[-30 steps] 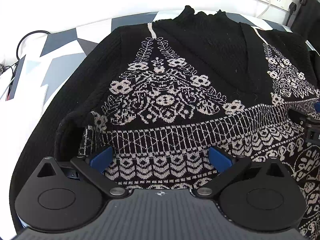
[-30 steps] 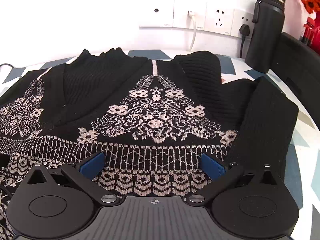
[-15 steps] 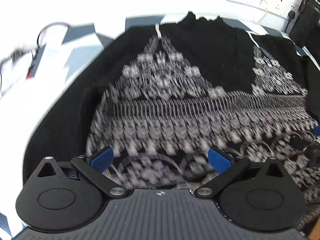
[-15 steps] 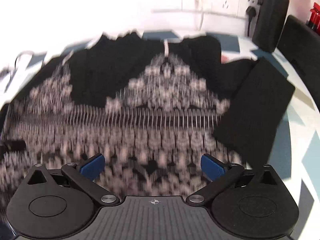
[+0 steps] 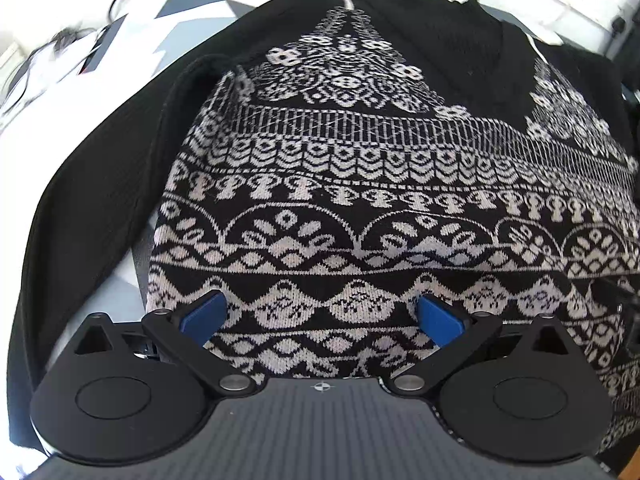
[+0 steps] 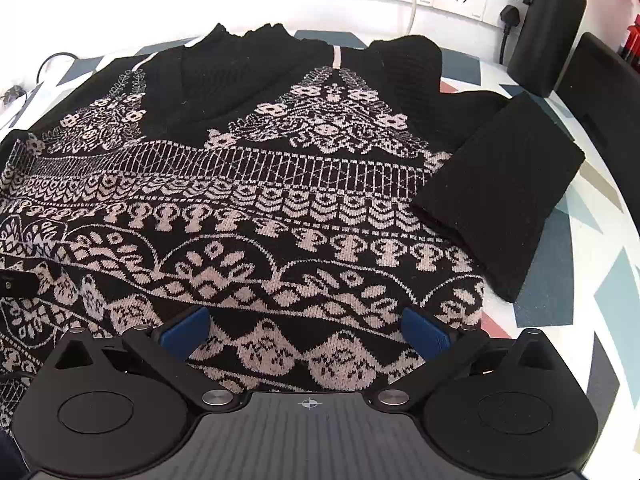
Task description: Fold clothes
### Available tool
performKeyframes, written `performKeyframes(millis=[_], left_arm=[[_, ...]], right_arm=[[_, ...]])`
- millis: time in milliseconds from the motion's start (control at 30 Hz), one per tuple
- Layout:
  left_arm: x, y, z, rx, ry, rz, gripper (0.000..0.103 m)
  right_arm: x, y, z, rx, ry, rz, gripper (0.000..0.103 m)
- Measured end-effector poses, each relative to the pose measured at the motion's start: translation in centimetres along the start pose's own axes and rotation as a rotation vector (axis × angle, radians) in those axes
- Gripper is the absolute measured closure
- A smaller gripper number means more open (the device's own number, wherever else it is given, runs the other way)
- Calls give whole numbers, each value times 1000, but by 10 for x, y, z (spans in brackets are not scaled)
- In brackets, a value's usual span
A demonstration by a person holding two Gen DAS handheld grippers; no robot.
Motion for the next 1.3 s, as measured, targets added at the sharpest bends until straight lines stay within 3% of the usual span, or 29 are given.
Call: performKeyframes(millis=[167,467,533,667,733,800,933,1133,1300], left_arm=[[4,0,0,-1,4,-24,0],[0,1,3,32,-20,-39,0],[-2,7,12,105,-11,-49,1],[6,40,55,267,172,-170,2],[13,56,80,278,234,-230,2],[22,66,103,272,284,-263,2],[44,73,144,223,335,-282,2],[76,78,172,41,180,-284,2],[85,75,195,-56,132,-286,2]], right_arm=[[3,0,-2,-14,13,-31,1],[-2,4,-15,-104,-7,3,1],[-3,12,-34,-212,-187,12,1],[7,35,-84,-397,-722,-4,1],[10,43,-96,-395,-877,-21,1],[12,52,-96,-353,-947,-72,1],[13,66,-71,-224,-940,-171,1],[10,50,-7,-106,-705,-104,1],[10,50,34,-133,-645,-73,1]])
Point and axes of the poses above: each gripper's, at about its wrist camera, not at the fingertips, and y roughly against the way its jaws point, z to its left, x to its underside, the point moved 4 cm from there along -y, roughly the way its jaws point
